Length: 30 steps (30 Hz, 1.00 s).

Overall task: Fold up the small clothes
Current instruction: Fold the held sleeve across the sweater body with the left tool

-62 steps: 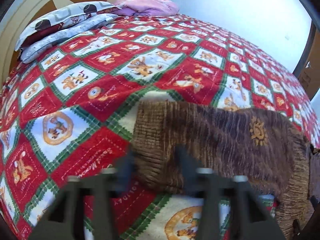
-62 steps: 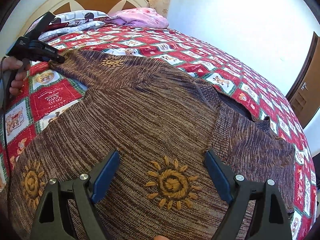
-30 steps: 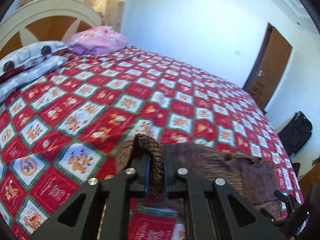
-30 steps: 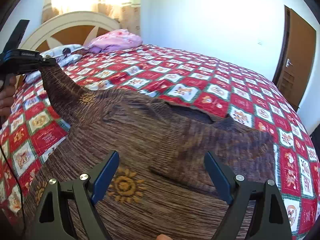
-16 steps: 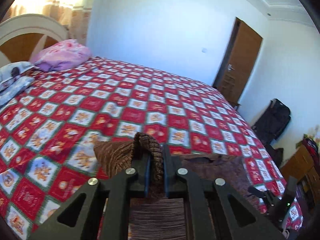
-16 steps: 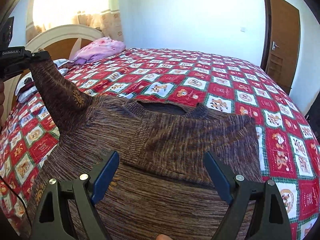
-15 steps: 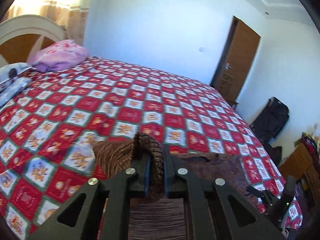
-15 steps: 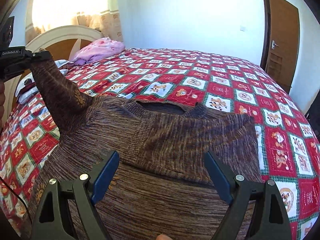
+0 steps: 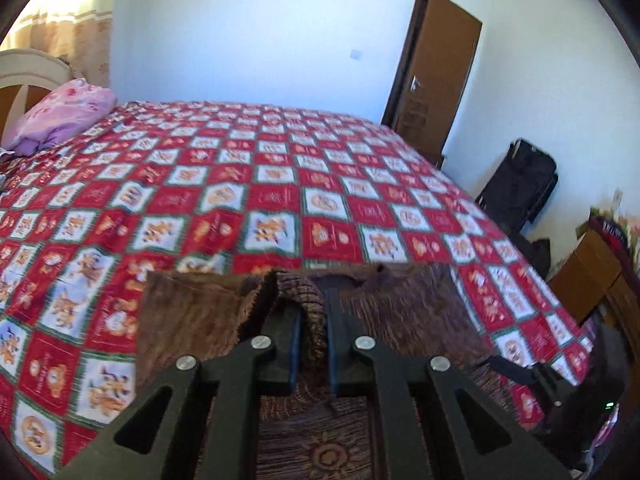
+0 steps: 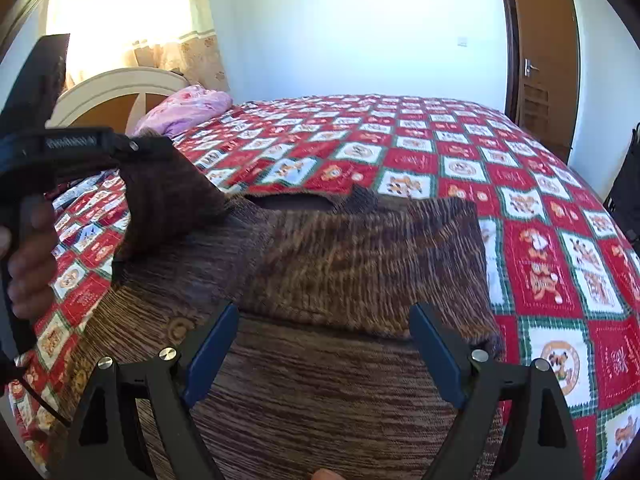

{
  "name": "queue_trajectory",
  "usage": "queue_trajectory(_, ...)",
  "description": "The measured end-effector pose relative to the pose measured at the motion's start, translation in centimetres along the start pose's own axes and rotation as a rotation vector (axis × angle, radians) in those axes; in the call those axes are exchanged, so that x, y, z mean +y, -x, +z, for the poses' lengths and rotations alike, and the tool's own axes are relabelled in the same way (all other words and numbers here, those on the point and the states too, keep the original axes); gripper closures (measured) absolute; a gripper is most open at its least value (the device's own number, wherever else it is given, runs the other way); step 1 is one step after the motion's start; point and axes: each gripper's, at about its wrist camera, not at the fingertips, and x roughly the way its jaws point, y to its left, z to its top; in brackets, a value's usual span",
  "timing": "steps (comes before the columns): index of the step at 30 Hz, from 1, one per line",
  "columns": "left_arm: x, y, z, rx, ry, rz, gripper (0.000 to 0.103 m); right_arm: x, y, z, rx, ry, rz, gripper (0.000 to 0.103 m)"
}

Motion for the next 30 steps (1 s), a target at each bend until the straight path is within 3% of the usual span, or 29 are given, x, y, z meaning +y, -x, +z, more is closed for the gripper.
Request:
queue_trajectory(6,-2.5,-3.8,-2.3,0.077,-0.043,-0.007,0.091,-1.4,-0.5,-0.8,0.014,-0.048,-0.002,0.015)
queue_trajectory(9,-4.9,-5.4,-3.9,0.139,-0.14,-0.009,0.085,-1.9,-0.6,-1.1,0.013,-0.071,-0.007,0.015)
queue_trajectory(12,-6.2,-5.1,-5.0,0.147,-0.217,-0.018,0.079,-2.4,-0.7,-1.5,0.017,-0.085,-0.01,0.015)
queue_trajectory(14,-6.3,-4.0,-5.3,0.133,-0.24,-0.018,0.051,-2.6,-0.8,-1.8,0.02,-0.088,-0.016,0.015)
queue_trajectory(16,-5.6,-2.5,-5.5,0.089,-0.255,0.018,0.035,-2.9,-1.0,-2.2,0.026,-0.093,-0.021,0.015)
queue_trajectory(18,-4.3,-1.2,-5.4,0.057,-0.257,0.051,0.033,-3.1,-1.3,-2.5,0.037,-0.104,-0.024,0.015)
queue_trajectory(21,-0.8,0.0,-5.4,0.014,-0.252,0.183,0.026,-3.1,-1.4,-2.6,0.056,-0.105,-0.025,0.015)
queue_trajectory(22,0.6,0.2,-5.6,0.004,-0.248,0.252,0.02,-2.8,-1.3,-2.4,0.056,-0.095,-0.024,0.015)
queue_trajectory(24,3.9,-0.4,-6.0,-0.008,-0.265,0.453,0.018,-1.8,-0.9,-1.8,0.053,-0.051,-0.026,0.015)
queue_trajectory(26,6.7,-1.4,-6.2,0.017,-0.237,0.567,0.018,-0.3,-0.6,-0.9,0.054,0.01,-0.025,0.015)
queue_trajectory(30,10.3,-3.1,-7.5,0.124,-0.12,0.543,0.018,3.7,-1.6,1.5,0.096,0.136,0.001,0.015)
